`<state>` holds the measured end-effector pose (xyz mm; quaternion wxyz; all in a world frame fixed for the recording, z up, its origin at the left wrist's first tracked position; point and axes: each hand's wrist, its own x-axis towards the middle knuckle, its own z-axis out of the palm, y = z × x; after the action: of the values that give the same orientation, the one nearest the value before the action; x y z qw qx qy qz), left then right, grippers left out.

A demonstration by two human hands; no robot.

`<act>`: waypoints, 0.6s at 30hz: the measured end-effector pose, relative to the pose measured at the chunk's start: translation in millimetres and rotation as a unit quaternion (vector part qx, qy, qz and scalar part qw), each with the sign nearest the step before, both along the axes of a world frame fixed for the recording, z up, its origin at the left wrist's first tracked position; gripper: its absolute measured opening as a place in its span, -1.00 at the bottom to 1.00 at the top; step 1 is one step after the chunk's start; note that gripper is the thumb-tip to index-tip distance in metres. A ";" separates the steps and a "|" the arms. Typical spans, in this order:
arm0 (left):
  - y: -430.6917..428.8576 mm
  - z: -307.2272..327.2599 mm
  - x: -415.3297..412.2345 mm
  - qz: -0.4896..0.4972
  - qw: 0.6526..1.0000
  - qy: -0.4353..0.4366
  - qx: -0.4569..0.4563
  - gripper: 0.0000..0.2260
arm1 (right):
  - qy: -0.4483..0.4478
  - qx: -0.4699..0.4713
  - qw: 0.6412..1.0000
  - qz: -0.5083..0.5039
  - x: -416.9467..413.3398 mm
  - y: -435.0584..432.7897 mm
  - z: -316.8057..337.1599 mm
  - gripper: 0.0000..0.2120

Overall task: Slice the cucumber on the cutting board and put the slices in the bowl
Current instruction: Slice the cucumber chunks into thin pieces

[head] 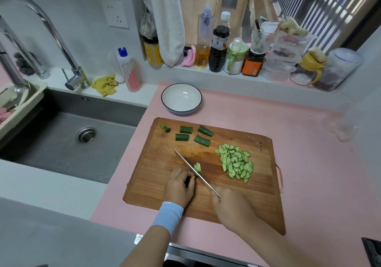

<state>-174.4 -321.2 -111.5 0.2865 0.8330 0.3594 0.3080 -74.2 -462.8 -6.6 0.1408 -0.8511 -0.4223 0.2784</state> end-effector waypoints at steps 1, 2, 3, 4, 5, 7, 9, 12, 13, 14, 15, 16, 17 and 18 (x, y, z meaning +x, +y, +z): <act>0.2 -0.5 0.0 -0.002 1.000 -0.001 0.000 -0.85 | 0.004 -0.003 1.000 -0.004 -0.3 4.2 -1.2 -0.65; 0.3 -1.1 -0.2 -0.003 1.000 0.000 0.000 -0.86 | 0.007 -0.005 1.000 -0.006 -0.6 8.4 -1.3 -0.67; 0.4 -2.2 -0.4 -0.005 1.000 0.000 0.000 -0.88 | 0.008 -0.005 1.000 -0.007 -0.7 12.9 -1.9 -0.71; 0.7 -3.2 -0.8 -0.008 1.000 0.001 -0.001 -0.89 | 0.007 -0.006 1.000 -0.007 -0.7 17.1 -1.9 -0.73; 0.9 -3.8 -1.2 -0.011 1.000 0.001 -0.002 -0.91 | 0.005 -0.007 1.000 -0.006 -0.6 20.6 -1.5 -0.75; 0.9 -3.1 -1.6 -0.015 1.000 0.001 -0.002 -0.94 | 0.002 -0.013 1.000 -0.009 -0.3 24.3 -2.2 -0.79; -0.2 -1.3 -1.1 -0.016 1.000 -0.006 0.003 -0.95 | 0.004 -0.017 1.000 -0.015 -0.2 24.8 -1.6 -0.79; -1.1 -0.7 -1.5 -0.019 1.000 -0.013 0.009 -0.90 | 0.001 -0.021 1.000 -0.018 -1.2 25.1 1.6 -0.79; -0.9 -1.3 -1.6 -0.019 1.000 -0.014 0.008 -0.91 | -0.003 -0.022 1.000 -0.018 -1.8 25.1 3.0 -0.78; -0.4 -2.0 -1.7 -0.018 1.000 -0.013 0.004 -0.93 | -0.006 -0.021 1.000 -0.018 -3.1 24.5 4.7 -0.76; 0.0 -3.3 -1.9 -0.016 1.000 -0.013 0.001 -0.96 | -0.010 -0.015 1.000 -0.015 -4.6 23.3 6.6 -0.73; 0.4 -3.0 -2.0 -0.014 1.000 -0.010 -0.004 -0.95 | -0.017 -0.009 1.000 -0.012 -6.1 21.5 8.5 -0.69; 0.6 -2.6 -2.1 -0.014 1.000 -0.009 -0.006 -0.92 | -0.023 -0.005 1.000 -0.010 -7.3 19.3 10.4 -0.65; 0.8 -1.9 -2.1 -0.014 1.000 -0.010 -0.005 -0.91 | -0.027 -0.004 1.000 -0.009 -8.4 16.9 12.7 -0.64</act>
<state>-176.5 -320.4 -113.4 0.2990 0.8334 0.3460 0.3104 -82.6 -445.9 6.2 0.1286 -0.8626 -0.4173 0.2552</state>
